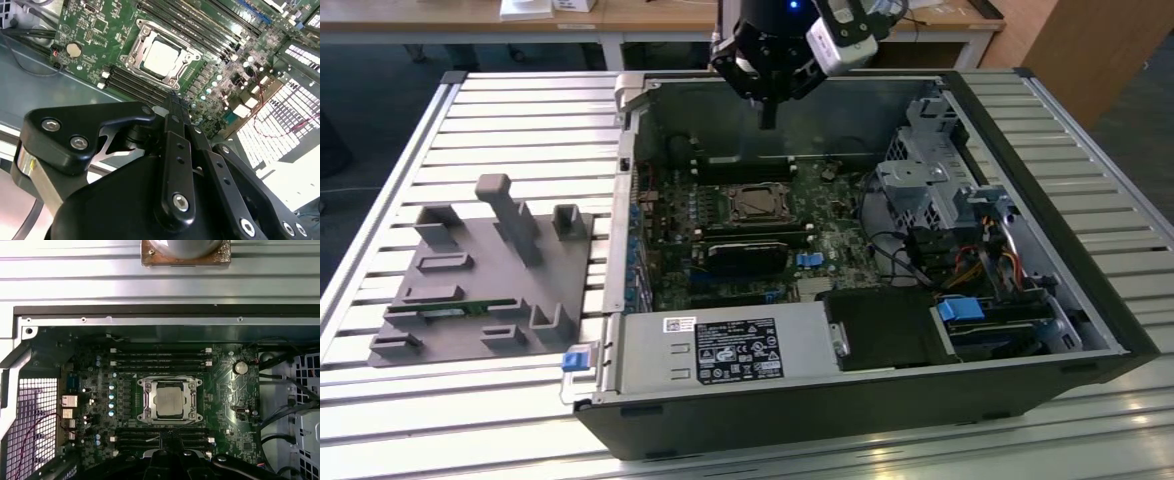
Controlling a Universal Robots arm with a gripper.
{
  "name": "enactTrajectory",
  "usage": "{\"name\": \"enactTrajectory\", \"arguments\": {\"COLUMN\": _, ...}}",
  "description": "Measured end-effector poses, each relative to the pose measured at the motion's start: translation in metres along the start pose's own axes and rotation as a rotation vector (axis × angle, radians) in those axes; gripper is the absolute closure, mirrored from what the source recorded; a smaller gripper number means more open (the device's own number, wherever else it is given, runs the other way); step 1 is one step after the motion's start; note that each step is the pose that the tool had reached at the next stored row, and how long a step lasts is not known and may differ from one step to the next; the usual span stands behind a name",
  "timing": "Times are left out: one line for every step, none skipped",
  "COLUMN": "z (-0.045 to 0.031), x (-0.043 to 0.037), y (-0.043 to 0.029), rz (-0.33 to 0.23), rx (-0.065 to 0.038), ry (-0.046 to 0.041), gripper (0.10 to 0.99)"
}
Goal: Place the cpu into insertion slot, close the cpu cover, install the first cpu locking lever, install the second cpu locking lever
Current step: 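Install the first cpu locking lever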
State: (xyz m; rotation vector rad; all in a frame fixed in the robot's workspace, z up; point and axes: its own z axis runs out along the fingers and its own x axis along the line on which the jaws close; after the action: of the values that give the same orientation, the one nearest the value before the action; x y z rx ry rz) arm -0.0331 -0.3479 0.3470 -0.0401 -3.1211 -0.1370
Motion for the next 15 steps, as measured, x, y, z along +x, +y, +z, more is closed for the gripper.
{"name": "enactTrajectory", "arguments": {"z": 0.0003, "x": 0.0, "y": 0.0, "rz": 0.0, "rx": 0.001, "ry": -0.0006, "gripper": 0.976}}
{"name": "enactTrajectory", "arguments": {"z": 0.0007, "x": 0.0001, "y": -0.0001, "rz": 0.0, "rx": 0.0, "ry": -0.002, "gripper": 0.976}}
{"name": "enactTrajectory", "arguments": {"z": 0.0015, "x": 0.0001, "y": -0.0004, "rz": 0.0, "rx": 0.0, "ry": -0.0032, "gripper": 0.976}}
{"name": "enactTrajectory", "arguments": {"z": 0.0024, "x": 0.0001, "y": -0.0022, "rz": 0.0, "rx": 0.001, "ry": -0.0032, "gripper": 0.976}}
{"name": "enactTrajectory", "arguments": {"z": 0.004, "x": 0.0, "y": -0.0045, "rz": 0.0, "rx": 0.0, "ry": -0.0032, "gripper": 0.976}}
{"name": "enactTrajectory", "arguments": {"z": 0.0058, "x": -0.0001, "y": -0.006, "rz": 0.0, "rx": 0.0, "ry": -0.0033, "gripper": 0.976}}
{"name": "enactTrajectory", "arguments": {"z": 0.0074, "x": -0.0002, "y": -0.0076, "rz": 0.0, "rx": 0.0, "ry": -0.0033, "gripper": 0.976}}
{"name": "enactTrajectory", "arguments": {"z": 0.0093, "x": -0.0002, "y": -0.0084, "rz": 0.0, "rx": 0.0, "ry": -0.0032, "gripper": 0.976}}
{"name": "enactTrajectory", "arguments": {"z": 0.0111, "x": -0.0002, "y": -0.0086, "rz": 0.0, "rx": -0.001, "ry": -0.0033, "gripper": 0.976}}
{"name": "enactTrajectory", "arguments": {"z": 0.0129, "x": -0.0005, "y": -0.0086, "rz": 0.0, "rx": 0.0, "ry": -0.0032, "gripper": 0.976}}
{"name": "enactTrajectory", "arguments": {"z": 0.0147, "x": -0.0011, "y": -0.0083, "rz": -0.001, "rx": 0.0, "ry": -0.0032, "gripper": 0.976}}
{"name": "enactTrajectory", "arguments": {"z": 0.0166, "x": -0.0016, "y": -0.0078, "rz": -0.001, "rx": 0.0, "ry": -0.0031, "gripper": 0.976}}
{"name": "enactTrajectory", "arguments": {"z": 0.0184, "x": -0.002, "y": -0.007, "rz": -0.001, "rx": 0.0, "ry": -0.0031, "gripper": 0.976}}
{"name": "enactTrajectory", "arguments": {"z": 0.0202, "x": -0.0022, "y": -0.0058, "rz": -0.001, "rx": 0.0, "ry": -0.0033, "gripper": 0.976}}
{"name": "enactTrajectory", "arguments": {"z": 0.0215, "x": -0.0023, "y": -0.0035, "rz": -0.001, "rx": 0.0, "ry": -0.0032, "gripper": 0.976}}
